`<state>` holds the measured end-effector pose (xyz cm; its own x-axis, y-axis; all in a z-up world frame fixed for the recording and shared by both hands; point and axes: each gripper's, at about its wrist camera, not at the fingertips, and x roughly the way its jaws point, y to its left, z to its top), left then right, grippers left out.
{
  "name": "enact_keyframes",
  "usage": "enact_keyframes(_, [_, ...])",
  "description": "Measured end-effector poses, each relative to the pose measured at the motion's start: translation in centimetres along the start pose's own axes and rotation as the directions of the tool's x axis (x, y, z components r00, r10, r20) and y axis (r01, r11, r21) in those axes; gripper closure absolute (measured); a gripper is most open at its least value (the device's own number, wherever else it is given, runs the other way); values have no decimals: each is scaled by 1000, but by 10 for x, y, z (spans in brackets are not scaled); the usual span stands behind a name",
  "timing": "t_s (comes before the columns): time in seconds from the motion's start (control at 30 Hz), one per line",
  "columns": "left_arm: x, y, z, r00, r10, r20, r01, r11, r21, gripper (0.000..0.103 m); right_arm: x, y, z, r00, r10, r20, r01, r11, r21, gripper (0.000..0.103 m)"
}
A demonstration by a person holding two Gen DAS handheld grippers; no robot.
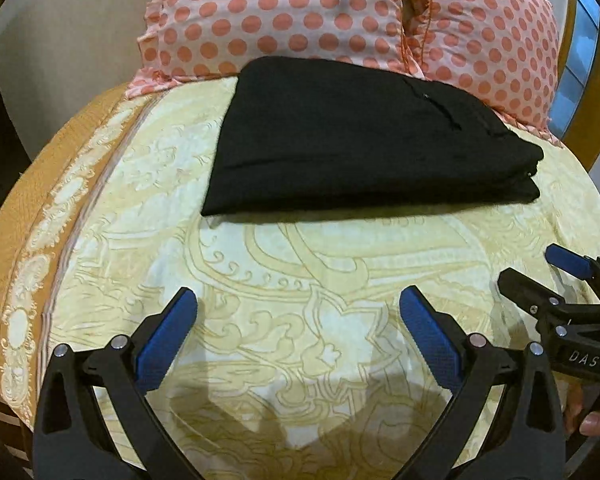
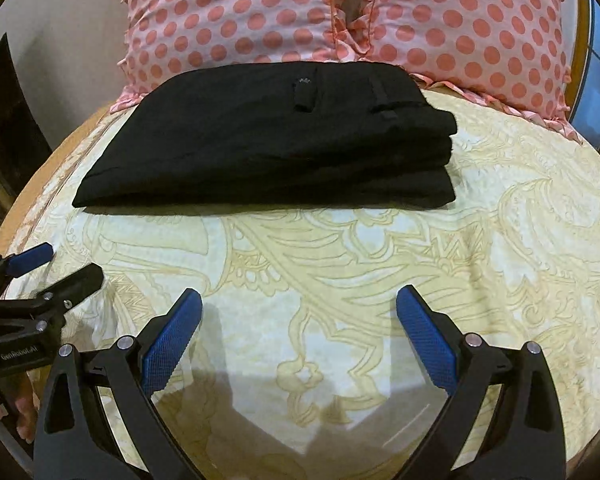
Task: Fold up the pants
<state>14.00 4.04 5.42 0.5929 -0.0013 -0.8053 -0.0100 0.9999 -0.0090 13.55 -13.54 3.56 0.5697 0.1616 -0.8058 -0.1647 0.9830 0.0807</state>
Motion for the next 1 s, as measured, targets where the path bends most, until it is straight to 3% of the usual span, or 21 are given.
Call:
enact_keyframes(0.17, [2,-5,-4,999,36,4,-36,999,22,2,4,10,-2,998,-56,-9,56,997,-48,1])
enact_keyframes(0.47, [-4,-9,-14,994,86,62,-85,996,-27,2,3,9,-5,998,-63,13,63,998,-31,1])
enact_keyframes(1.0, [-4,-8,-14,994,90,63,-88,996,-33,2,2,7,-6,998,-65,16,65,997,-30,1])
